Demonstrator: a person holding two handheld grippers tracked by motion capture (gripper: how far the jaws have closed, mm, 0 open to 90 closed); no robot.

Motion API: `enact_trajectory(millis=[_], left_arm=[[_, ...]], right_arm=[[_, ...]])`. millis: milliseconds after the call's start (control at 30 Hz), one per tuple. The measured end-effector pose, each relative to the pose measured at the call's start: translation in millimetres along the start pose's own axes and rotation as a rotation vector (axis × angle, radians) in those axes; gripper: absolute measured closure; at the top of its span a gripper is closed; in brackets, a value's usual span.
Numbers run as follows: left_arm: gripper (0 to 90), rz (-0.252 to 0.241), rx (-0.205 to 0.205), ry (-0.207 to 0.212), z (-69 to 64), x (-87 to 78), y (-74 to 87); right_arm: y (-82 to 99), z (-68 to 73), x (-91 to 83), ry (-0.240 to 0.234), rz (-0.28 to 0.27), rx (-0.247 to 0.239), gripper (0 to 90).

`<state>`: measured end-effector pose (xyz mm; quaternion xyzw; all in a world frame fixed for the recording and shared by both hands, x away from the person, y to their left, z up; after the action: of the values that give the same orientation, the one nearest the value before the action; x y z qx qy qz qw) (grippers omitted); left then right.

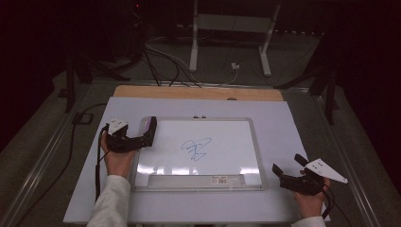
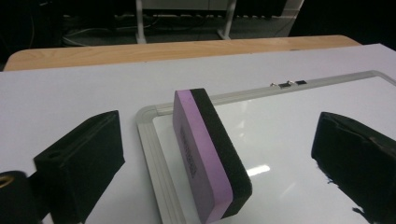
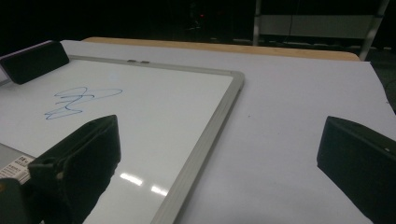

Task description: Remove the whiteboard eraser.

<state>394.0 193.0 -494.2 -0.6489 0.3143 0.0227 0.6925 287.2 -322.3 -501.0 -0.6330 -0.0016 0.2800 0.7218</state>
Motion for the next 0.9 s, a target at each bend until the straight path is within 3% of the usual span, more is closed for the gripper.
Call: enact_trajectory(millis=[367, 600, 900], left_arm=[[9.1, 0.049, -0.021, 0.013, -2.1, 14.1, 6.4], [19.3, 0.106, -0.01, -0.015, -9.7, 27.3, 13.6], [34.2, 0.166, -0.014, -0.031, -9.4, 36.1, 18.9]], right_arm=[[0.0, -0.1, 0.2, 0.0, 0.002, 0.0, 0.0], [0.1, -0.5, 0.0, 0.0, 0.003, 0.0, 0.0], [0.2, -1.0, -0.2, 0.001, 0.003, 0.001, 0.0]])
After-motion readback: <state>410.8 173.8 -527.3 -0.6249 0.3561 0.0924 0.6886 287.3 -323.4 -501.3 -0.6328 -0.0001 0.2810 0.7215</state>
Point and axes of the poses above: each handheld gripper's, and its own axes: x roughly forward along the jaws, y roughly out of its underside, z roughly to its left, the point moved 6 cm from there along x, roughly forward along the jaws, and after that the axes turned 6 degrees about x, right-handed, at the moved point
